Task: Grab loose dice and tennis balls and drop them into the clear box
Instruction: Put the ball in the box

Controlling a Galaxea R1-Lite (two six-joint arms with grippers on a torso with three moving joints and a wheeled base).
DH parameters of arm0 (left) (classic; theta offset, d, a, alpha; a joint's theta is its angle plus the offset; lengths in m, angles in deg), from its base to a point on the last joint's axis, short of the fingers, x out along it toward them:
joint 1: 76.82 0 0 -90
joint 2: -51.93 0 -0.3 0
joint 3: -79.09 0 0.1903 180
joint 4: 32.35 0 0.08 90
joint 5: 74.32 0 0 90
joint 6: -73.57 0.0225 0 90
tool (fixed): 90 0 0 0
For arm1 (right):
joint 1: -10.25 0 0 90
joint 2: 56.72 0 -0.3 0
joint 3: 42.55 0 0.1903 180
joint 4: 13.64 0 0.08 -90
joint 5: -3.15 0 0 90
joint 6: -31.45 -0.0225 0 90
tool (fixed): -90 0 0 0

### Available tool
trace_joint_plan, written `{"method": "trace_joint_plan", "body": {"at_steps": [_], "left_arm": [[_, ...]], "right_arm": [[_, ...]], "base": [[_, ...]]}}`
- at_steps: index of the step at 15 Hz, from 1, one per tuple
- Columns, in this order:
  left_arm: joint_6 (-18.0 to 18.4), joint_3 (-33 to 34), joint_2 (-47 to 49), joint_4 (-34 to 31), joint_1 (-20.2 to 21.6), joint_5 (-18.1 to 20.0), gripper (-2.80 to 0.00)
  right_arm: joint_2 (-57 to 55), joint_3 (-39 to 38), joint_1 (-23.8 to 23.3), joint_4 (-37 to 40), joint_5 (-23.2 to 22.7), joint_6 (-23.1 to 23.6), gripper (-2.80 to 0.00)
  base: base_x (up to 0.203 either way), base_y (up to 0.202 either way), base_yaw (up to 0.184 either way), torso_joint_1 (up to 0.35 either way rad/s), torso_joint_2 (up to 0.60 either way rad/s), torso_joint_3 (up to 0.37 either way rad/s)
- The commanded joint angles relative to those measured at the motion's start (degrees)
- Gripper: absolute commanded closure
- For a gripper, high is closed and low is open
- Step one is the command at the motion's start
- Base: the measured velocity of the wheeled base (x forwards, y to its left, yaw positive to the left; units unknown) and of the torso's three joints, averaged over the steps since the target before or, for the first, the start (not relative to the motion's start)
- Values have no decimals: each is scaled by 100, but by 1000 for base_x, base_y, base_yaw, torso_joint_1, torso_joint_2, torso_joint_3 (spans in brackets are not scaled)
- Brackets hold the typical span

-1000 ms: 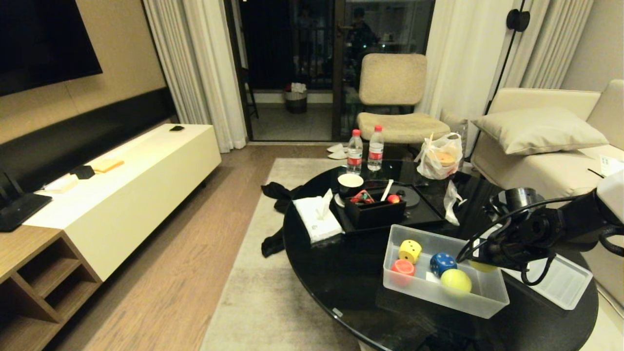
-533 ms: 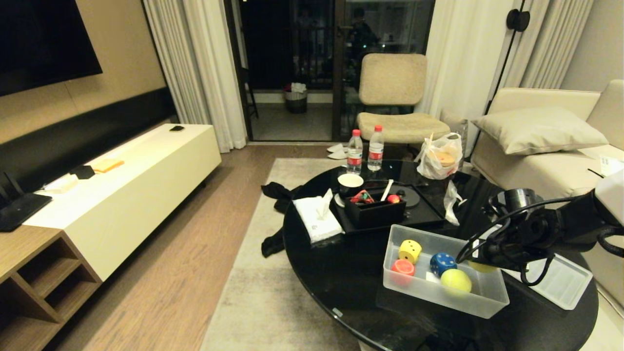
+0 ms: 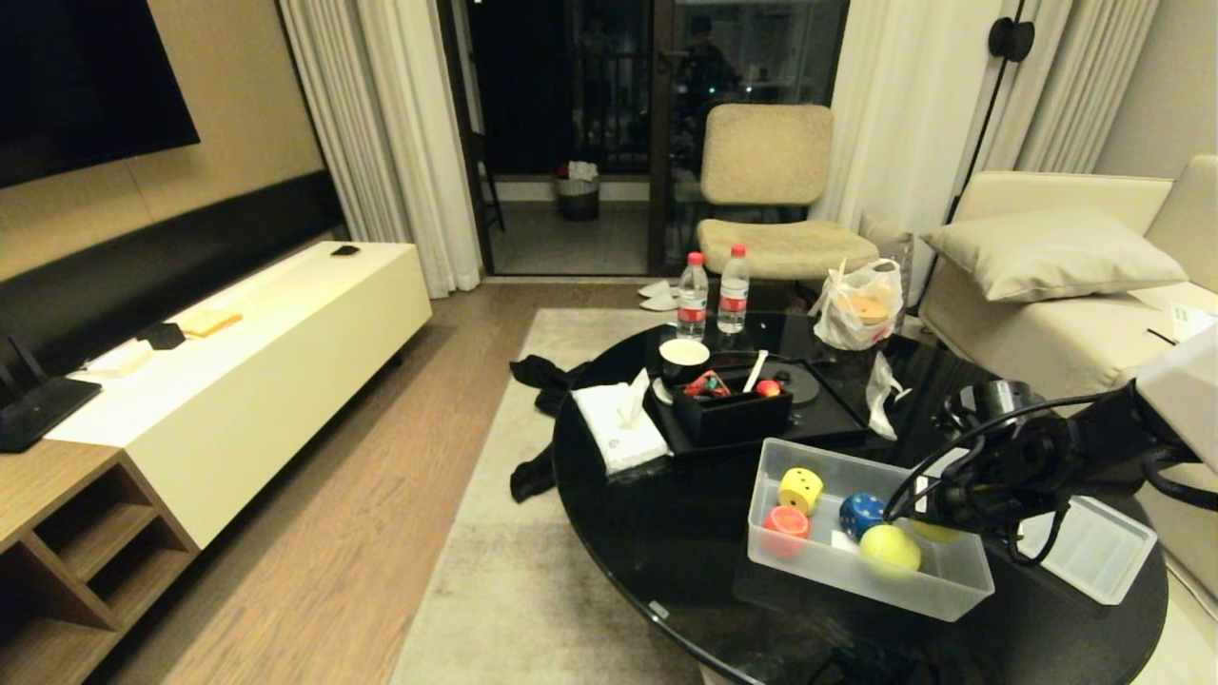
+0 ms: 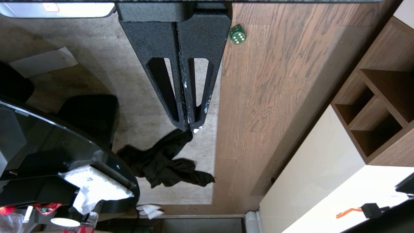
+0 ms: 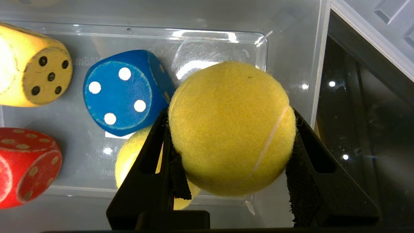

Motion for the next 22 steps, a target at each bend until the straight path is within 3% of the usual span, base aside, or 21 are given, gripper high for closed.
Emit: {"method": "trace_joint_plan", "body": {"at_steps": [1,7,8,17,22], "left_arm": [[-5,9,0,4,-2,-2,0],[-5,9,0,4,-7,-2,0],[-5,9,0,4,-2,-2,0],[-5,9,0,4,-2,-2,0],[-5,9,0,4,-2,-2,0]], "right_arm": [[-102,52,16,-2,3,-6,0],[-248,46,42,-10,3,-6,0],[-232,46,60,-10,3,-6,-280],[-53,76,60,-1,-10,-12,-280],[710,73,98,32,-38,-29,-280]], "base": [[0,0,0,0,0,0],[0,0,0,0,0,0],[0,0,0,0,0,0],[0,0,0,0,0,0],[0,0,0,0,0,0]]}}
